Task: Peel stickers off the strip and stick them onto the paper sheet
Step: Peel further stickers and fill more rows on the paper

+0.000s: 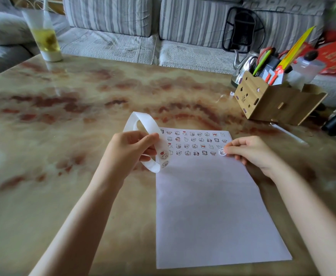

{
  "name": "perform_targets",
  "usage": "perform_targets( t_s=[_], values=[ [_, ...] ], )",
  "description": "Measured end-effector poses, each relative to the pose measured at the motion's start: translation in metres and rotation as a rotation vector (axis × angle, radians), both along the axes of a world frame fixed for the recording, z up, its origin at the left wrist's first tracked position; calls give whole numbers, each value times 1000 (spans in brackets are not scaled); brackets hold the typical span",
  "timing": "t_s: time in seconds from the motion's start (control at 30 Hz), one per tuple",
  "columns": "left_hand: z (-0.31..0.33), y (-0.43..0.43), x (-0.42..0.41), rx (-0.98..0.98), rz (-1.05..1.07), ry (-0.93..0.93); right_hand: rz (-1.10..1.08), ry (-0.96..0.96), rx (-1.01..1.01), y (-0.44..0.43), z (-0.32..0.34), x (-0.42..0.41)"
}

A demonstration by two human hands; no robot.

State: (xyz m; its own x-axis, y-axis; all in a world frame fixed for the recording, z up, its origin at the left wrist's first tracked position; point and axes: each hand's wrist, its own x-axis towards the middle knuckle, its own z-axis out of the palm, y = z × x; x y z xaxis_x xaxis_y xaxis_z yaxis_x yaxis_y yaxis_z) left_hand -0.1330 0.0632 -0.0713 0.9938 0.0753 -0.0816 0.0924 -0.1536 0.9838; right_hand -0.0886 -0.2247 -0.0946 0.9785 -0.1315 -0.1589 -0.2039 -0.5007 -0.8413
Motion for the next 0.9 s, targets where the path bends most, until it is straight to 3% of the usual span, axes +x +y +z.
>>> perform_targets(
  t_s=[0.9],
  values=[
    [-4, 1, 3, -37, 14, -25, -51, -65, -21, 5, -10, 0]
  ],
)
